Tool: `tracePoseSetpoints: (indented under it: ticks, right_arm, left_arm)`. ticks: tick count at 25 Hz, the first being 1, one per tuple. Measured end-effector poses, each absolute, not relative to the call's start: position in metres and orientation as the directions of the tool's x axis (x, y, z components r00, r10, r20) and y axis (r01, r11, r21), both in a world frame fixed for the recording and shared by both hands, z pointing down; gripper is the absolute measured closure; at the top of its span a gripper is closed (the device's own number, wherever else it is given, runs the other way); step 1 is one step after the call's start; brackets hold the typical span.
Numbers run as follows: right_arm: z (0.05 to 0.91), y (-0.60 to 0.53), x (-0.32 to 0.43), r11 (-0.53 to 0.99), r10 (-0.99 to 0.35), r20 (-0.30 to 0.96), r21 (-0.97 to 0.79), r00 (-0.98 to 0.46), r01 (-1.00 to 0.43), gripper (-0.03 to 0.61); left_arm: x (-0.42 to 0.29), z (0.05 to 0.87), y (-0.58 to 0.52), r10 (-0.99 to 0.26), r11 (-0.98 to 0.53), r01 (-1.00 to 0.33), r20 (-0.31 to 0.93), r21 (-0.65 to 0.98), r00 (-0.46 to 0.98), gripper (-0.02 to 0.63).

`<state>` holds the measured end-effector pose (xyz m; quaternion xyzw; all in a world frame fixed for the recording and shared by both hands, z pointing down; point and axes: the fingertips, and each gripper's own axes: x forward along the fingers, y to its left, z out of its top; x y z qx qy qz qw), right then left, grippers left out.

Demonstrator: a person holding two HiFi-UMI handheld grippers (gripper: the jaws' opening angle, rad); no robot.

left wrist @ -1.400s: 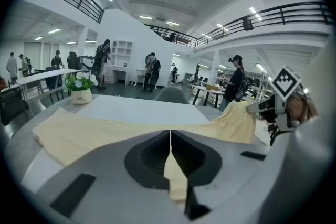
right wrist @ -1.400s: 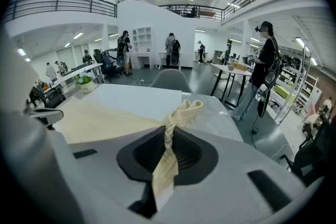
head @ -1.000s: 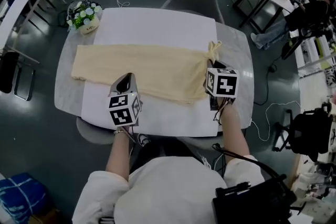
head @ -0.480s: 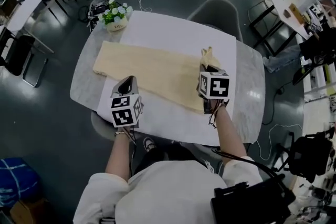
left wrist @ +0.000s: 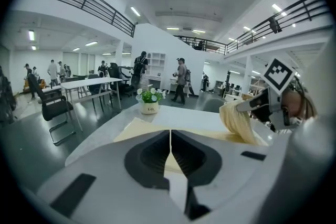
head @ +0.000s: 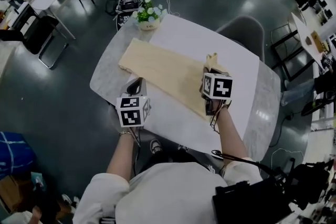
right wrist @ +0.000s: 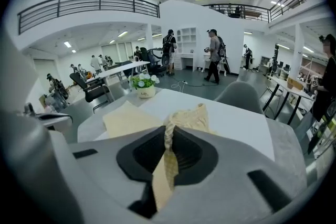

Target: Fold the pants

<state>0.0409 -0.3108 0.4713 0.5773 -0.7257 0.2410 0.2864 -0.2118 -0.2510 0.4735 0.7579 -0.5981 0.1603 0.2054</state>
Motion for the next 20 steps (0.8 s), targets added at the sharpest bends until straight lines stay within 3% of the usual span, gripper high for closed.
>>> tracePoseSetpoints:
  ticks: [20]
  right_arm:
    - [0.445,-0.361,-0.087,0.371,-0.695,0.656,-0.023,-0.294,-0.928,0.549]
  left_arm:
    - [-0.306,0.462,-0.267,-0.887,-0.057,-0.989,0.448,0.134,0.112,0.600]
